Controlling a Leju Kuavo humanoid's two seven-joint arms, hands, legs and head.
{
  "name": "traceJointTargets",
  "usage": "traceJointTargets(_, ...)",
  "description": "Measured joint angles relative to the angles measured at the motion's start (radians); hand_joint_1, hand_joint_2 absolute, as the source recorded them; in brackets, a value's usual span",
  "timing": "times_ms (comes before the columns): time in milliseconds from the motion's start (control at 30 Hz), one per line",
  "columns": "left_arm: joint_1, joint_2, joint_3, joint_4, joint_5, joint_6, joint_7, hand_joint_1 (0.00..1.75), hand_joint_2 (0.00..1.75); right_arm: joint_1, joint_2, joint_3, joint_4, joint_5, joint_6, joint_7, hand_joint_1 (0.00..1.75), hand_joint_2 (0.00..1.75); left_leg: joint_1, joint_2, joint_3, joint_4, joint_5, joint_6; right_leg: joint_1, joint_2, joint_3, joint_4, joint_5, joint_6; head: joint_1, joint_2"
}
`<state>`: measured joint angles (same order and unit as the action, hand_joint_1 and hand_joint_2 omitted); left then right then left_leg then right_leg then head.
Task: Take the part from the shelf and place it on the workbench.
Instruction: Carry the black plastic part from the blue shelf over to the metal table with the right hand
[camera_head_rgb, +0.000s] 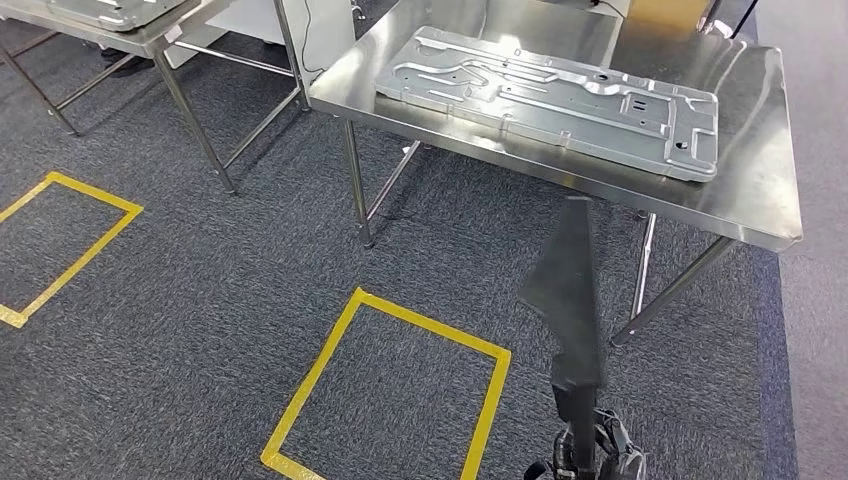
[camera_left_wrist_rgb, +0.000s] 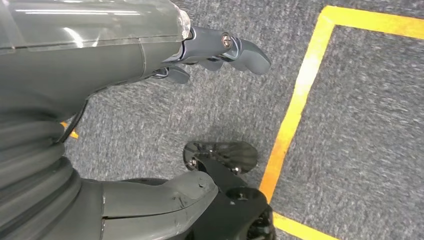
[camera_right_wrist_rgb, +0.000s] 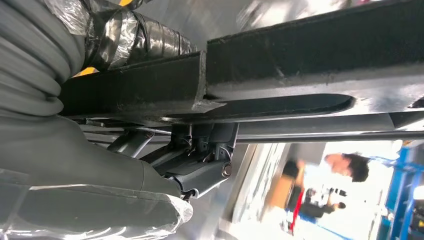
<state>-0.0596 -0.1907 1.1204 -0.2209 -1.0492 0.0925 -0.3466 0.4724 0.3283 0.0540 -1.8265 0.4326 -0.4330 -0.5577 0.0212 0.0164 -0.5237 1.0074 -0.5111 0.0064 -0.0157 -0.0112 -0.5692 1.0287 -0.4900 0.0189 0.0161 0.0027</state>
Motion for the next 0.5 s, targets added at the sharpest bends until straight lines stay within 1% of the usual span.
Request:
traceJointTargets(33, -0.004, -0.004, 0.0, 0.0, 0.0, 0.007, -0.001, 0.0, 1.75, -0.002, -0.009, 0.017, -0.008, 0.061, -0.048, 0.035, 1.75, 1.75, 0.0, 0.002, 0.001, -0.002, -0.002, -0.007, 0.002, 0.003, -0.001, -0.001, 0.0, -0.006, 0.0, 0.0)
traceJointTargets(67, -0.008, -0.01, 0.0, 0.0, 0.001, 0.016, 0.0, 0.0, 1.75, -0.006, -0.019, 0.036, -0.017, 0.12, -0.089, 0.071, 1.75, 1.75, 0.001, 0.003, 0.003, -0.002, -0.004, -0.013, 0.001, 0.006, 0.001, -0.004, 0.0, -0.013, 0.0, 0.0)
traceJointTargets(100, -0.013, -0.016, 0.0, 0.0, 0.002, 0.026, 0.0, 0.0, 1.75, -0.011, -0.032, 0.057, -0.027, 0.178, -0.128, 0.11, 1.75, 1.75, 0.003, 0.002, 0.001, 0.007, -0.011, -0.018, -0.001, 0.008, 0.004, -0.009, 0.001, -0.02, 0.0, 0.0)
traceJointTargets(133, -0.019, -0.021, 0.0, 0.0, 0.003, 0.034, 0.001, 0.0, 1.75, -0.018, -0.047, 0.079, -0.038, 0.235, -0.166, 0.15, 1.75, 1.75, 0.004, 0.0, -0.01, 0.035, -0.029, -0.021, -0.003, 0.01, 0.007, -0.013, 0.002, -0.027, -0.001, 0.0)
traceJointTargets(167, -0.023, -0.025, 0.0, 0.001, 0.003, 0.037, 0.002, 0.0, 1.75, -0.025, -0.061, 0.098, -0.048, 0.284, -0.199, 0.187, 1.75, 1.75, 0.005, -0.003, -0.033, 0.086, -0.057, -0.023, -0.004, 0.01, 0.011, -0.016, 0.002, -0.033, -0.001, 0.0)
traceJointTargets(233, -0.026, -0.031, 0.0, 0.001, 0.003, 0.04, 0.004, 0.0, 1.75, -0.035, -0.089, 0.127, -0.065, 0.349, -0.243, 0.239, 1.75, 1.75, 0.005, -0.007, -0.105, 0.226, -0.119, -0.024, 0.0, 0.011, 0.014, -0.016, -0.002, -0.042, -0.001, 0.0)
traceJointTargets(267, -0.026, -0.033, 0.0, 0.002, 0.003, 0.04, 0.004, 0.0, 1.75, -0.038, -0.101, 0.136, -0.07, 0.364, -0.251, 0.254, 1.75, 1.75, 0.005, -0.008, -0.136, 0.279, -0.133, -0.024, 0.003, 0.013, 0.017, -0.015, -0.005, -0.044, -0.001, 0.0)
traceJointTargets(300, -0.025, -0.034, 0.0, 0.002, 0.003, 0.04, 0.005, 0.0, 1.75, -0.039, -0.112, 0.142, -0.074, 0.373, -0.254, 0.264, 1.75, 1.75, 0.005, -0.008, -0.152, 0.298, -0.125, -0.023, 0.006, 0.016, 0.021, -0.015, -0.008, -0.045, -0.001, 0.0)
traceJointTargets(333, -0.025, -0.035, 0.0, 0.002, 0.003, 0.04, 0.006, 0.0, 1.75, -0.039, -0.121, 0.147, -0.078, 0.381, -0.255, 0.273, 1.75, 1.75, 0.004, -0.008, -0.148, 0.277, -0.096, -0.019, 0.008, 0.019, 0.027, -0.014, -0.013, -0.045, -0.001, 0.0)
traceJointTargets(367, -0.025, -0.036, 0.0, 0.003, 0.002, 0.04, 0.008, 0.0, 1.75, -0.04, -0.128, 0.151, -0.081, 0.391, -0.255, 0.281, 1.75, 1.75, 0.003, -0.009, -0.128, 0.221, -0.054, -0.014, 0.01, 0.022, 0.035, -0.013, -0.018, -0.043, -0.001, 0.0)
traceJointTargets(400, -0.025, -0.036, 0.0, 0.003, 0.001, 0.04, 0.01, 0.0, 1.75, -0.041, -0.132, 0.153, -0.084, 0.409, -0.256, 0.289, 1.75, 1.75, 0.0, -0.01, -0.1, 0.15, -0.014, -0.006, 0.011, 0.024, 0.042, -0.013, -0.025, -0.041, -0.001, 0.0)
traceJointTargets(433, -0.026, -0.036, 0.0, 0.003, -0.001, 0.039, 0.013, 0.0, 1.75, -0.043, -0.132, 0.153, -0.085, 0.436, -0.257, 0.299, 1.75, 1.75, -0.003, -0.012, -0.074, 0.088, 0.013, 0.002, 0.014, 0.026, 0.047, -0.011, -0.032, -0.037, -0.001, 0.0)
traceJointTargets(467, -0.027, -0.035, 0.0, 0.003, -0.004, 0.038, 0.017, 0.0, 1.75, -0.046, -0.13, 0.154, -0.086, 0.472, -0.258, 0.312, 1.75, 1.75, -0.007, -0.013, -0.056, 0.047, 0.025, 0.009, 0.014, 0.027, 0.05, -0.011, -0.037, -0.032, -0.001, 0.0)
traceJointTargets(500, -0.027, -0.035, 0.0, 0.003, -0.007, 0.035, 0.02, 0.0, 1.75, -0.05, -0.126, 0.154, -0.086, 0.513, -0.259, 0.326, 1.75, 1.75, -0.01, -0.013, -0.049, 0.027, 0.025, 0.014, 0.015, 0.028, 0.052, -0.009, -0.038, -0.025, -0.001, 0.0)
